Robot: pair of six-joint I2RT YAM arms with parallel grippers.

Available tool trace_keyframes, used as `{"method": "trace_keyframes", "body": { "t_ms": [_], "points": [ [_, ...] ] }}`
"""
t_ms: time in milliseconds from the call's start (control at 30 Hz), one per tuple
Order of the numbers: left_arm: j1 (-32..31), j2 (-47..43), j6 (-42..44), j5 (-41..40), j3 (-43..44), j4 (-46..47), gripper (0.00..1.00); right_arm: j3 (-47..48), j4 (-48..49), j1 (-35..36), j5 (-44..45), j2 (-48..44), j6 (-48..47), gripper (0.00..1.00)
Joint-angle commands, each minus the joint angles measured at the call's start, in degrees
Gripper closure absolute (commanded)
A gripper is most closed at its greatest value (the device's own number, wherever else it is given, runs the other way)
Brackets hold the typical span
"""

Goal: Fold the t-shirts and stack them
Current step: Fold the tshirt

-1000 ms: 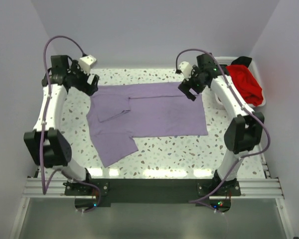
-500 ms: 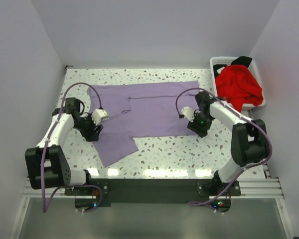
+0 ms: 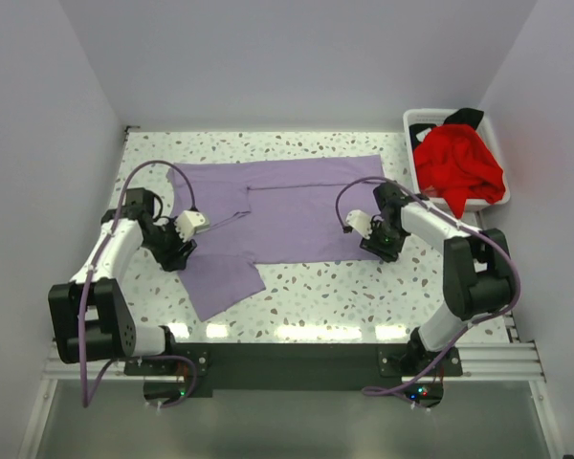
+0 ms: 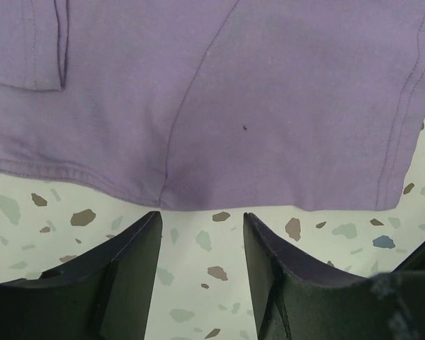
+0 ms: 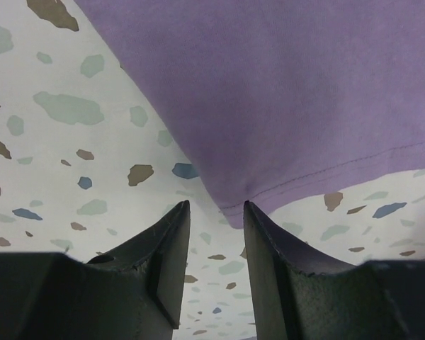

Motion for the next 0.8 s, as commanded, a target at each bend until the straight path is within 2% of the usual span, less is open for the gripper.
{"method": "trace_keyframes", "body": {
  "t_ms": [0,200,400,500,533,767],
  "points": [
    [0.25,0.75,0.36,0.25,0.35,2.52,0.46,-1.24,2.85,0.28,1.25,-0.33,-1.83,0.6],
    [0.25,1.36,0.88,-0.98,-1.5,5.34,0.46,-2.82,6.45,0.28,1.87,1.96,-2.09,0.62],
    [0.25,0.84,4.04,-2.21,-3.17,6.04,0.46,-4.58,8.21,0.28,3.18,2.14,-3.76,0.74],
    [0.25,-0.13,6.23,-1.51,-3.69,5.69,0.49,-4.93,8.48,0.28,3.63,2.22,-4.03,0.91],
    [0.16,-1.09,6.68,-1.51,-4.04,6.39,0.49,-4.5,8.3,0.28,3.71,2.4,-3.85,1.0],
    [-1.51,-2.06,9.67,-2.74,-5.71,7.27,0.53,-1.51,6.37,0.37,2.84,2.66,-1.66,1.0]
  ]
}}
